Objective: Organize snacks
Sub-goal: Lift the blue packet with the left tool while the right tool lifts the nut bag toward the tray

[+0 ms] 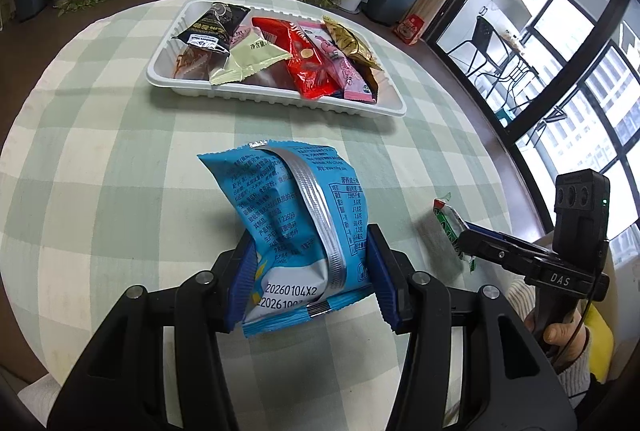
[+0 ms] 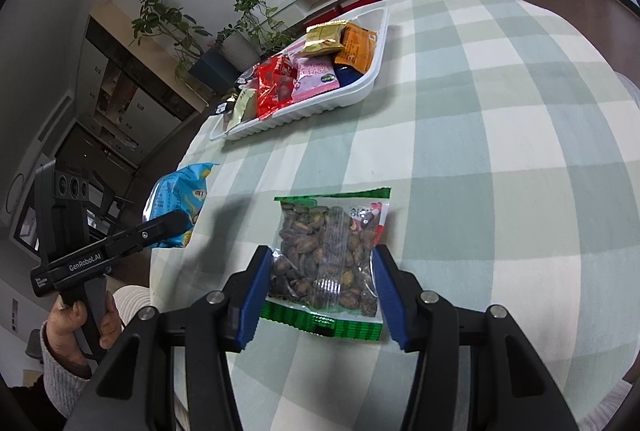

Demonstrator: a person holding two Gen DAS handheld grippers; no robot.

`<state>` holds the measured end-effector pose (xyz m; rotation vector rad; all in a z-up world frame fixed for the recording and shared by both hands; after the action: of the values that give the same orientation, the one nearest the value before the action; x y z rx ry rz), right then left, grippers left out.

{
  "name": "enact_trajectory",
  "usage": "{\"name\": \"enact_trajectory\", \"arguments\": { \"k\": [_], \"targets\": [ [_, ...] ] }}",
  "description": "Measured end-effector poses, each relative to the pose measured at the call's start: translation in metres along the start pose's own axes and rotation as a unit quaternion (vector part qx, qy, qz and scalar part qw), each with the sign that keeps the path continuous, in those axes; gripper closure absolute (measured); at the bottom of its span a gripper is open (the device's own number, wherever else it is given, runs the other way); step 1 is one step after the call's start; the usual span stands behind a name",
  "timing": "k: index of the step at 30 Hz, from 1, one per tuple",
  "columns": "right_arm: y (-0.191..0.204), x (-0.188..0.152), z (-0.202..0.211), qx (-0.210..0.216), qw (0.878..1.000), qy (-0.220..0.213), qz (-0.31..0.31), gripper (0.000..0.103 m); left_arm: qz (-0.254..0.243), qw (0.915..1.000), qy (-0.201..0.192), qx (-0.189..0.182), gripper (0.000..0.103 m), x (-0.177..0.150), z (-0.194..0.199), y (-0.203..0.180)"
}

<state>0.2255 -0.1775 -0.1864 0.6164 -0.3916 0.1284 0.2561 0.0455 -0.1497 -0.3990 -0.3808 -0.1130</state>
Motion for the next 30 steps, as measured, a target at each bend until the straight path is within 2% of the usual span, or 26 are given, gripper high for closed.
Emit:
{"name": "enact_trajectory", "arguments": {
  "k": [15,30],
  "targets": [
    [0.009,0.005,0.019,0.036,0.999,-0.015,-0.005,0.049,-0.014,0.9998,-0.015,-0.009,0.054,0.003,0.020,-0.010],
    [0.027,0.034,0.030,0.053,0.998,-0.034,0.011,0.049,-0.027,0.9991,-0.032,-0.004,0.054,0.028,0.033,-0.017]
  ]
}}
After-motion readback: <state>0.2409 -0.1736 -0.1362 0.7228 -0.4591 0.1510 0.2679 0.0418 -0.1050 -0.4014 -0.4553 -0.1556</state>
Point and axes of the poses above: each gripper's, at about its wrist camera, not at the fingertips, and z roughly against the way its jaws point, y to its left, x to its top, the point moved 3 cm from there along -z, roughly the way its jaws point, and after that the axes turned 10 degrees about y, right-handed, at the moved point
